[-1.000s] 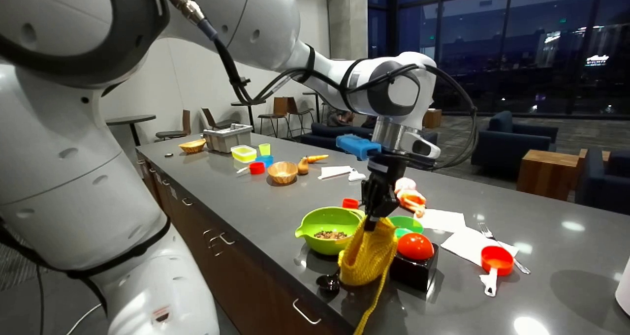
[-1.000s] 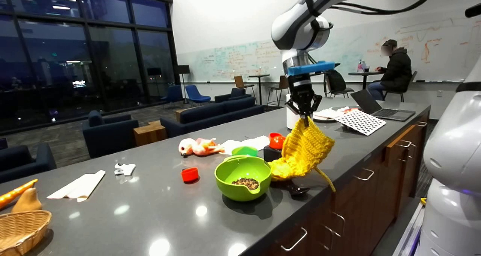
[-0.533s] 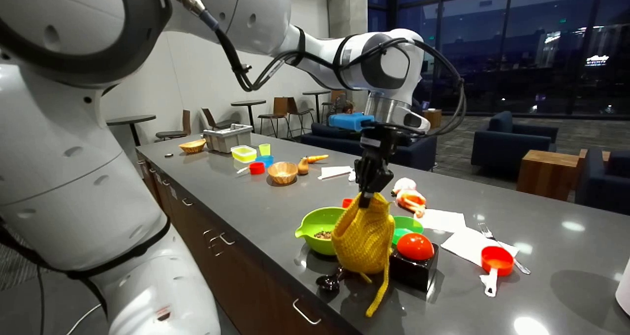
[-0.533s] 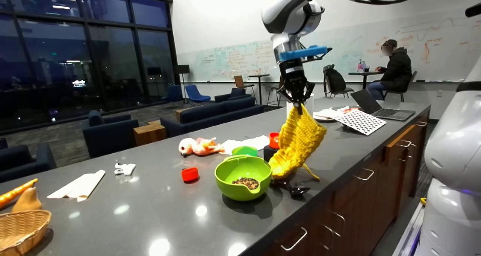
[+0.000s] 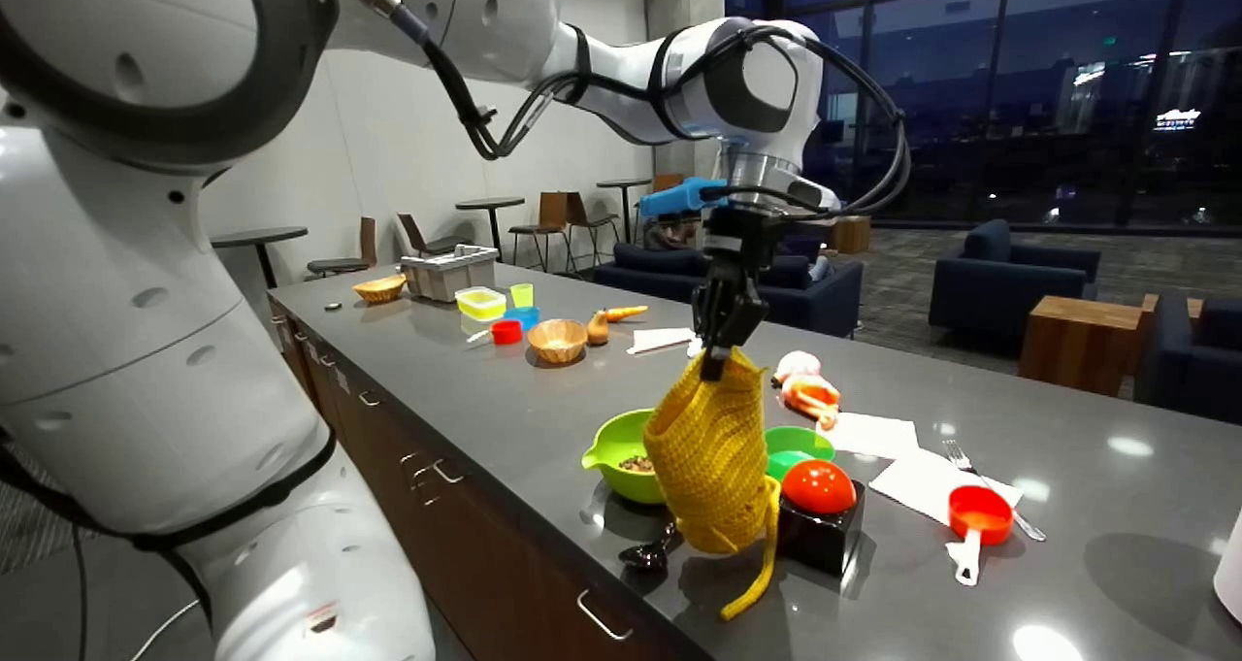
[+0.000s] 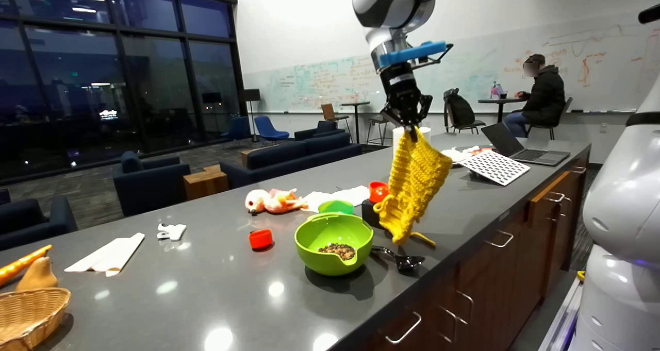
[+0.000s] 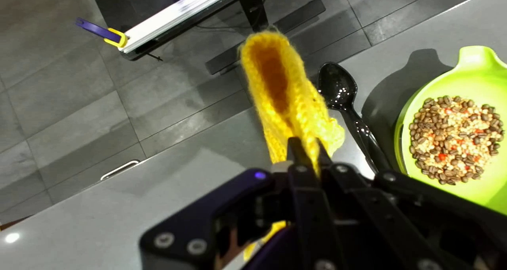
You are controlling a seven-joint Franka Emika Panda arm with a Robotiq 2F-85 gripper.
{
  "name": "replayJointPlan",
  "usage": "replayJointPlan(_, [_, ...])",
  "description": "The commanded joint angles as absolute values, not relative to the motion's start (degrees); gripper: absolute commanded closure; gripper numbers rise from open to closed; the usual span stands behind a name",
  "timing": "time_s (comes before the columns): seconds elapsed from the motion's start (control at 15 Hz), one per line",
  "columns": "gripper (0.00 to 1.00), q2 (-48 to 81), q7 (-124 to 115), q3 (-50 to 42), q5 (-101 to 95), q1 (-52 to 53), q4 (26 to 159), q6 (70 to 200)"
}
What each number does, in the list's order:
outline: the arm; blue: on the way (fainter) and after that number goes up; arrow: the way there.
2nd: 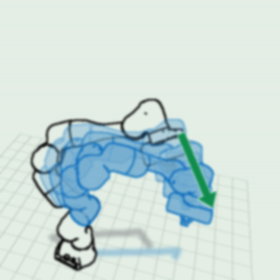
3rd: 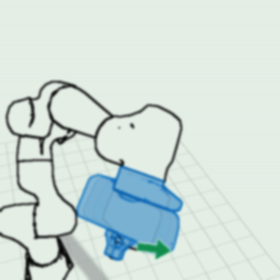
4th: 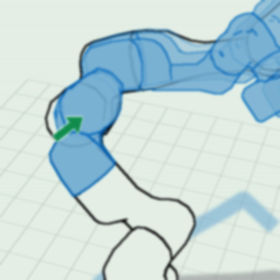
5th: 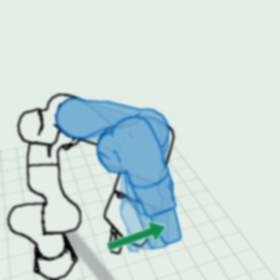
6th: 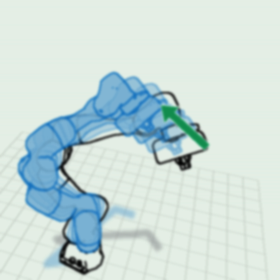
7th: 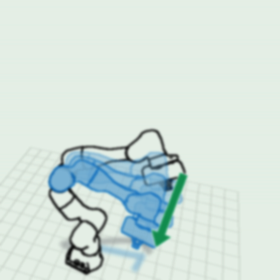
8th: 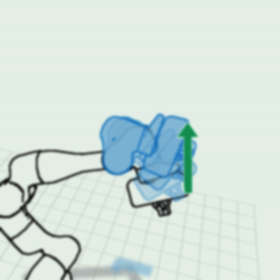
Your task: Move the yellow oven mitt to the right
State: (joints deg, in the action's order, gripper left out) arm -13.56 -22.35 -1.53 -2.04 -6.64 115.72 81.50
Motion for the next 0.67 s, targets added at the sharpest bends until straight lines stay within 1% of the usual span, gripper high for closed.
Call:
replayJointPlan(0.0, [0.99,-13.9,-23.4,-2.2,-2.8,-7.0,115.1,78.0])
replayJointPlan(0.27, [0.99,-13.9,-23.3,-2.9,-2.4,-7.4,116.3,77.3])
replayJointPlan(0.6, [0.99,-13.5,-19.8,-4.6,-2.6,-7.8,119.2,80.6])
